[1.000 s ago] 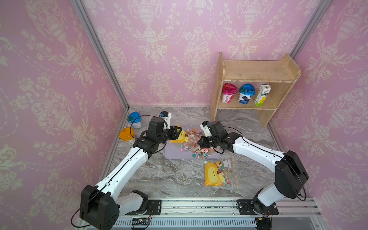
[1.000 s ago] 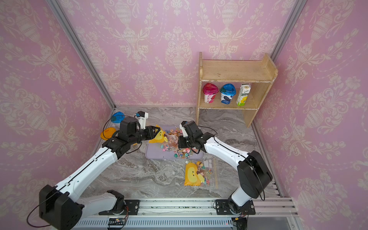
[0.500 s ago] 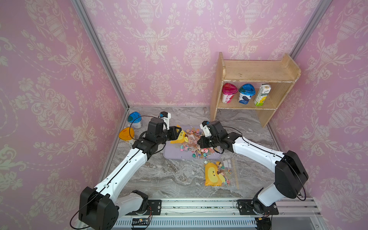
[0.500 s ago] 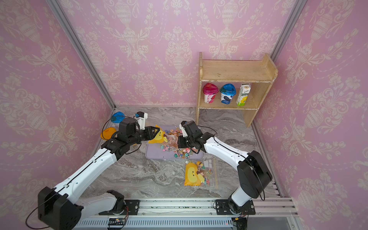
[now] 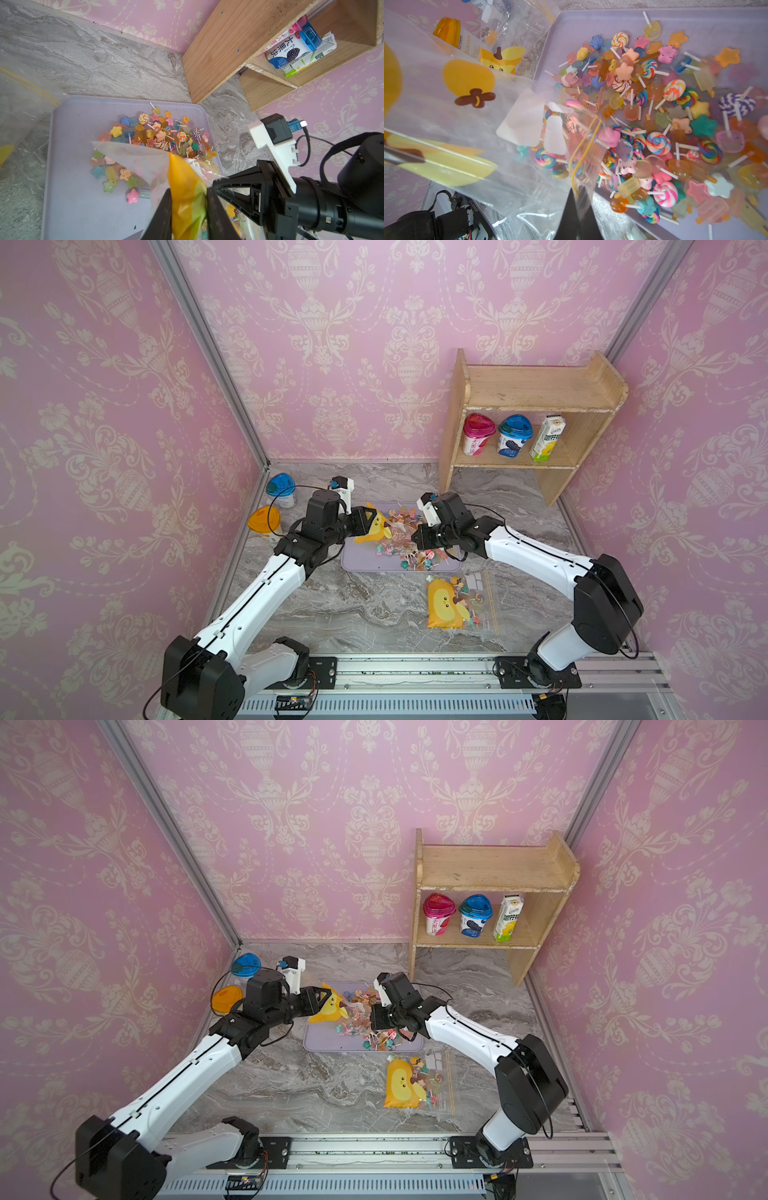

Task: Pour candies out of the ziploc bag
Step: 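Pour the candies out of the ziploc bag onto the tray.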

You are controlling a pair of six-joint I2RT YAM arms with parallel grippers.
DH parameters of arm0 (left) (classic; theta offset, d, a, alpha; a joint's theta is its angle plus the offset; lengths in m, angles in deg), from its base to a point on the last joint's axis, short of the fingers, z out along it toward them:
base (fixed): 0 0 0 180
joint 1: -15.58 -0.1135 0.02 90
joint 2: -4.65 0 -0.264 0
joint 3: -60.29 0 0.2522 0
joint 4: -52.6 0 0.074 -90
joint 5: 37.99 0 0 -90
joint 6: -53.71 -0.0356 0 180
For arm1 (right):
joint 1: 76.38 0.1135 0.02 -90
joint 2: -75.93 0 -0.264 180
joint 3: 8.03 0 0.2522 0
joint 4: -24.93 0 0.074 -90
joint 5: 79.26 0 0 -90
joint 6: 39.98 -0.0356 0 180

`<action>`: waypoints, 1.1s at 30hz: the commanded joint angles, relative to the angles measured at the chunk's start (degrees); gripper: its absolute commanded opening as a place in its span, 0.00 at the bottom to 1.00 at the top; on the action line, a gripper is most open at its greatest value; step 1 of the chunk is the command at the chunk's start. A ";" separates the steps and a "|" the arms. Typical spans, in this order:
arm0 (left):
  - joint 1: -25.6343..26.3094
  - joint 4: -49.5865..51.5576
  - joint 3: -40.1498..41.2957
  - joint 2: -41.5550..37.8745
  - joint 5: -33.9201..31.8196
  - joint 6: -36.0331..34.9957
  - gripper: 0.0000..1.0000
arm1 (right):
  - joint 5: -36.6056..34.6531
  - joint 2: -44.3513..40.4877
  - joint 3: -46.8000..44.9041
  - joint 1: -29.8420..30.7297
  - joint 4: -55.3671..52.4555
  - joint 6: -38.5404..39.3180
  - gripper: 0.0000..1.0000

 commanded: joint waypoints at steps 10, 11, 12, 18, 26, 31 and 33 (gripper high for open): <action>-1.54 -3.85 -0.31 -2.37 -3.61 -0.09 0.00 | -3.18 1.51 0.62 -0.08 -6.15 0.23 0.00; -1.54 -3.87 -0.19 -2.53 -3.80 -0.13 0.00 | -3.24 1.59 0.85 -0.06 -6.27 0.31 0.01; -1.54 -3.61 -0.47 -2.61 -4.03 -0.38 0.00 | -3.33 1.53 1.13 0.03 -6.62 0.61 0.00; -1.60 -1.93 -2.88 -2.34 -4.79 -1.73 0.00 | -4.08 2.17 5.34 -0.02 -8.54 1.74 0.01; -2.05 -1.53 -2.69 -2.78 -4.97 -2.36 0.00 | -3.51 2.80 6.53 0.00 -8.99 1.90 0.01; -2.32 -1.39 -2.94 -2.15 -4.92 -2.63 0.00 | -3.28 4.11 7.26 -0.06 -9.09 1.82 0.01; -2.33 -1.97 -2.49 -2.31 -4.66 -2.35 0.00 | -2.85 4.34 7.28 -0.05 -8.83 1.65 0.01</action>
